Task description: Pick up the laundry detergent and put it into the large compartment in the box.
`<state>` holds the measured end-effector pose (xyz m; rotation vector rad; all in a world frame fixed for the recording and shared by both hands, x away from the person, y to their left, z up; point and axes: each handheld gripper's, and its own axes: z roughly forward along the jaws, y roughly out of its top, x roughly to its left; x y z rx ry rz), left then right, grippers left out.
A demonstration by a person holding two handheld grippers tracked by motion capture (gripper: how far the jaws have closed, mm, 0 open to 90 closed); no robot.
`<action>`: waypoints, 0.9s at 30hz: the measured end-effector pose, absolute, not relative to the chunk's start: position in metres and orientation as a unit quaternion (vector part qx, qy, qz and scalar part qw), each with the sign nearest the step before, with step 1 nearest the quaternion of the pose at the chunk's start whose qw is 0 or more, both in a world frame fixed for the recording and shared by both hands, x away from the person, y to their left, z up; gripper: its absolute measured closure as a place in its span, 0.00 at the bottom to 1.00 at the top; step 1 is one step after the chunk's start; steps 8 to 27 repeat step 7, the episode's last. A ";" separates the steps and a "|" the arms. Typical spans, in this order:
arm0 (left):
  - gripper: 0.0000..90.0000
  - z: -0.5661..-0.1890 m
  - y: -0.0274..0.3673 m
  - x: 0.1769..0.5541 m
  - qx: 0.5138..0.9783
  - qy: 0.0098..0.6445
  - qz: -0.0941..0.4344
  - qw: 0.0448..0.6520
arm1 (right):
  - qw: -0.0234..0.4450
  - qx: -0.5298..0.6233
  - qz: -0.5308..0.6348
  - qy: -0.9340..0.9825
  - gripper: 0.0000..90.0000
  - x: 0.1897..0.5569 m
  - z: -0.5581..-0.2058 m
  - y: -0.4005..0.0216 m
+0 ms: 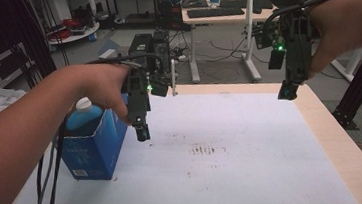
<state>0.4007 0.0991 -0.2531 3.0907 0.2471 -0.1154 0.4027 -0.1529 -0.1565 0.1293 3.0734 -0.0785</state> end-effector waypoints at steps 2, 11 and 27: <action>0.02 -0.254 0.099 0.401 0.996 0.079 -0.038 0.017 | 0.032 0.042 -0.025 0.998 0.03 0.403 -0.157 -0.152; 0.02 -0.254 0.098 0.401 0.996 0.077 -0.038 0.023 | 0.033 0.040 -0.025 0.998 0.03 0.404 -0.158 -0.152; 0.02 -0.254 0.098 0.401 0.996 0.077 -0.038 0.023 | 0.033 0.040 -0.025 0.998 0.03 0.404 -0.158 -0.152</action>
